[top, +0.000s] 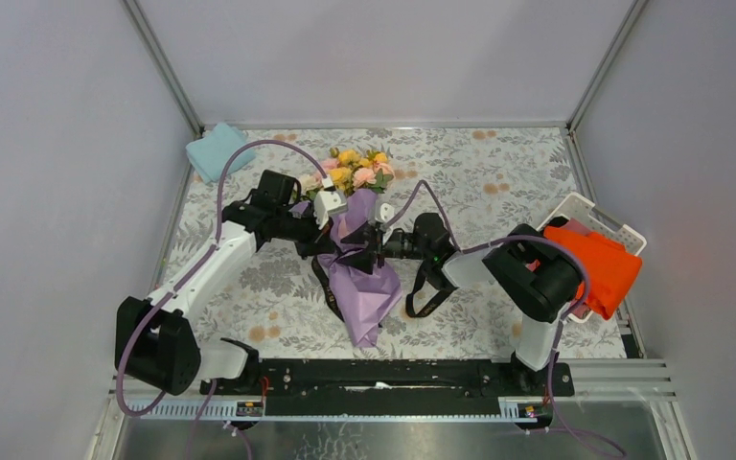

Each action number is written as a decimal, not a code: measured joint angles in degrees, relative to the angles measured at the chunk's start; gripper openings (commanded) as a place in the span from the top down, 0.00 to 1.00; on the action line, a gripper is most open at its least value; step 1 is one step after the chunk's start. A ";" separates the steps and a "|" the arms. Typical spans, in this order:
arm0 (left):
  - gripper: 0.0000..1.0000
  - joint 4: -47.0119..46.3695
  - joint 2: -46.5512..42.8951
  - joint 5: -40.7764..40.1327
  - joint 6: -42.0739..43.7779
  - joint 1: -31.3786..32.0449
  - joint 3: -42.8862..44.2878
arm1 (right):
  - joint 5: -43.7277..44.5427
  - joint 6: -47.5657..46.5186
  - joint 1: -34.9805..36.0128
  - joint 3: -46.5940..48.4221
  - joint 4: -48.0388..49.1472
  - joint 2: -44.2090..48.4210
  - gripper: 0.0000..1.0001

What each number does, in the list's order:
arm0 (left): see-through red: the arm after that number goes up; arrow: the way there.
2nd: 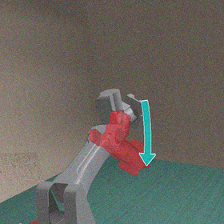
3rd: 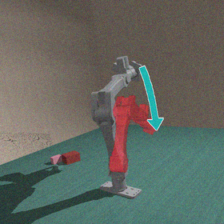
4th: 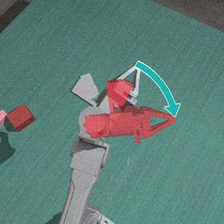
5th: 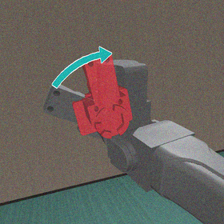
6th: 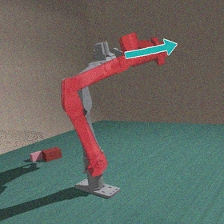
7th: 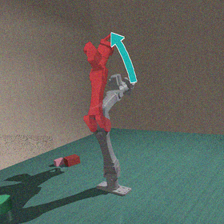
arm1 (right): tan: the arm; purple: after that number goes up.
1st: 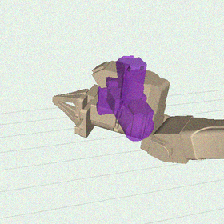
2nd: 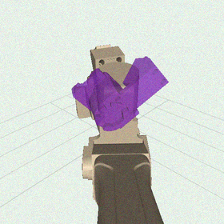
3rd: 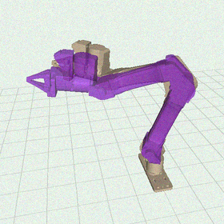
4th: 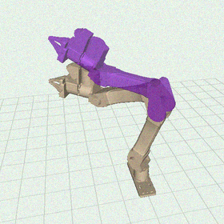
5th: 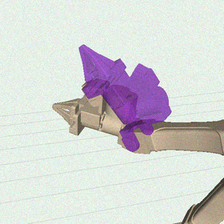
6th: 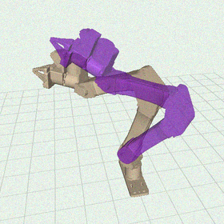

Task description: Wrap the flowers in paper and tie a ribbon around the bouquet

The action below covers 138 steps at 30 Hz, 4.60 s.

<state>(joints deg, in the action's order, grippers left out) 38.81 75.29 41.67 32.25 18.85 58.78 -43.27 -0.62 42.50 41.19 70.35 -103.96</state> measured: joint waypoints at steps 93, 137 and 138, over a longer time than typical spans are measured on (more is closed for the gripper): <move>1.00 -24.70 -5.81 13.38 17.38 -8.55 -21.92 | 1.75 -7.10 2.03 8.04 -9.60 -1.20 0.99; 0.37 0.50 -10.23 11.34 42.34 -9.11 -6.36 | 1.64 -18.14 5.07 10.01 -15.91 -6.86 1.00; 0.36 2.19 -9.62 11.28 43.74 -9.07 -6.27 | 1.64 -18.18 5.07 10.03 -15.91 -6.88 1.00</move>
<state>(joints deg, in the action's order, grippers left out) 40.99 65.67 52.95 75.99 9.78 52.51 -41.63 -18.81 47.57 51.22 54.43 -110.85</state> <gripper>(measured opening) 0.638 0.014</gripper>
